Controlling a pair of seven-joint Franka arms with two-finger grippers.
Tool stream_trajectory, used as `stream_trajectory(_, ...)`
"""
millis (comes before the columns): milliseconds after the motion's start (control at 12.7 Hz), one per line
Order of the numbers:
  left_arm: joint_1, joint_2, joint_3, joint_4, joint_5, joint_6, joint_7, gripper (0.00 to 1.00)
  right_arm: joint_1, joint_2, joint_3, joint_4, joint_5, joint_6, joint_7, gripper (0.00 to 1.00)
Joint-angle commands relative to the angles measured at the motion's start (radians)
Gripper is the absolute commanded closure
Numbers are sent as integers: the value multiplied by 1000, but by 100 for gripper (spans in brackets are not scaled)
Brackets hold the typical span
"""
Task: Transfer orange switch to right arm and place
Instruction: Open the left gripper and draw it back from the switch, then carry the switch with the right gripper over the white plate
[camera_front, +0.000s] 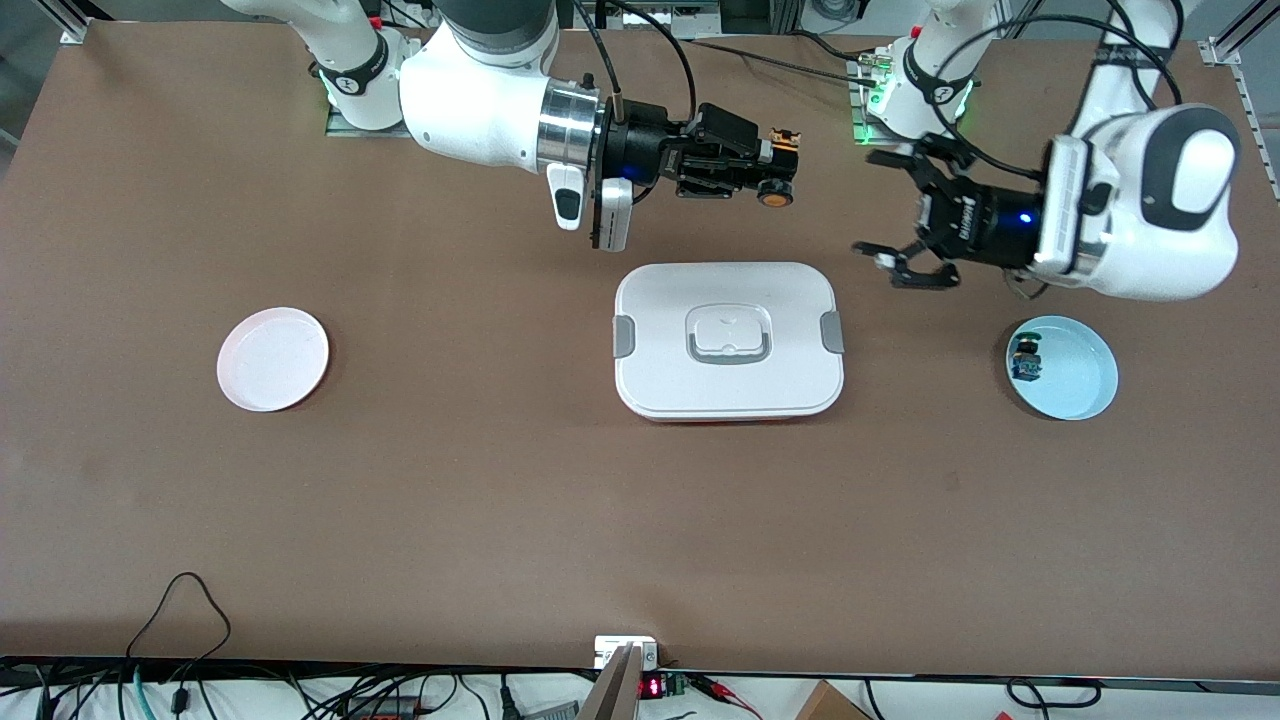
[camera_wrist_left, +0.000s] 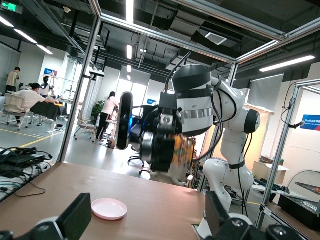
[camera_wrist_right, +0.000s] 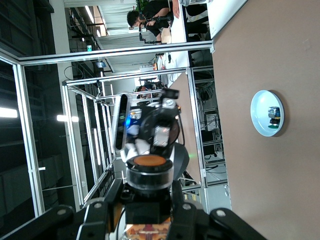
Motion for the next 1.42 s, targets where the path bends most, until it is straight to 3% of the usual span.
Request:
stream_trajectory(0,166,43,-11,85,220,-78,-7,0,-10,-28,4,-25,17,5,-50,96)
stream_trajectory(315,308,188,-10,396,793,-107,-61,0,-65,-34,1,-32,-10,-87,-62,97)
stream_trajectory(551,327,198,20,473,1109,-69,-223,0,-123,-36,1,-45,-70,-169,-62,97)
stream_trajectory(788,310,193,4,614,1420,-56,-413,0,-227,-46,-2,-82,-109,-353,-62,97)
stream_trajectory(945,229,183,1,645,1575,-55,-470,0,-272,-54,-2,-107,-110,-426,-70,97)
stream_trajectory(1103,144,175,1,706,1642,-59,-550,0,-329,-60,-5,-139,-110,-496,-80,97)
stream_trajectory(1339,43,153,1,725,1719,-61,-687,0,-369,-62,-84,-186,-112,-682,-84,97)
